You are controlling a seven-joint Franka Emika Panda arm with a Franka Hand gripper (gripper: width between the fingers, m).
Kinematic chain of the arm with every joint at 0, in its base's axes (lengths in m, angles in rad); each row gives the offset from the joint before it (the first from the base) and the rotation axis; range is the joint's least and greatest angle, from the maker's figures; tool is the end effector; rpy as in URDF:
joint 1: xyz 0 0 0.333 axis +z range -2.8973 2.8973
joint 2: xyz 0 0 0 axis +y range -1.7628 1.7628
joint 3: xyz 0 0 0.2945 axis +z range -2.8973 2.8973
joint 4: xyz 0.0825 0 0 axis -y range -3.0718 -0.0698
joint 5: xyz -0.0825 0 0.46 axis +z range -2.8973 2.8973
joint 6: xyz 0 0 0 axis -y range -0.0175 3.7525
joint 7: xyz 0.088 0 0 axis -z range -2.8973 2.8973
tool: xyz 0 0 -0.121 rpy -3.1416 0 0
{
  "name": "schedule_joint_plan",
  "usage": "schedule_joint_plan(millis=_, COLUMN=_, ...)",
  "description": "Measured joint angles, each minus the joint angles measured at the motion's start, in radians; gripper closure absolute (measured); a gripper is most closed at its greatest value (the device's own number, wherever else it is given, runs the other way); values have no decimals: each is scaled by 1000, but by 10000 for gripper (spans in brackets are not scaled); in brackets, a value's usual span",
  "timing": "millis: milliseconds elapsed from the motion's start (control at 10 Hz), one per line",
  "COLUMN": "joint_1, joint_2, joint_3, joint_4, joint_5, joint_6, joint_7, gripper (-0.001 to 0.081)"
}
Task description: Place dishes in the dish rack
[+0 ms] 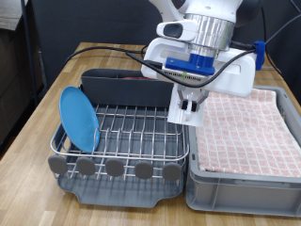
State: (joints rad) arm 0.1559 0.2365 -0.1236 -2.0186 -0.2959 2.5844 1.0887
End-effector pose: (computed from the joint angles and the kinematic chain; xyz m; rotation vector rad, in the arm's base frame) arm 0.6795 0.0261 0.2878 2.8089 -1.2245 0.6125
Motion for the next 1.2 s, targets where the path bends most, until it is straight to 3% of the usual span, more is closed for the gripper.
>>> schedule_joint_plan(millis=600, joint_1=0, joint_2=64, joint_3=-1, joint_4=75, joint_5=2, joint_6=8, joint_7=18, gripper=737)
schedule_joint_plan(millis=1200, joint_1=-8, joint_2=157, joint_3=-1, joint_4=164, joint_5=44, joint_6=-22, joint_7=-45, gripper=737)
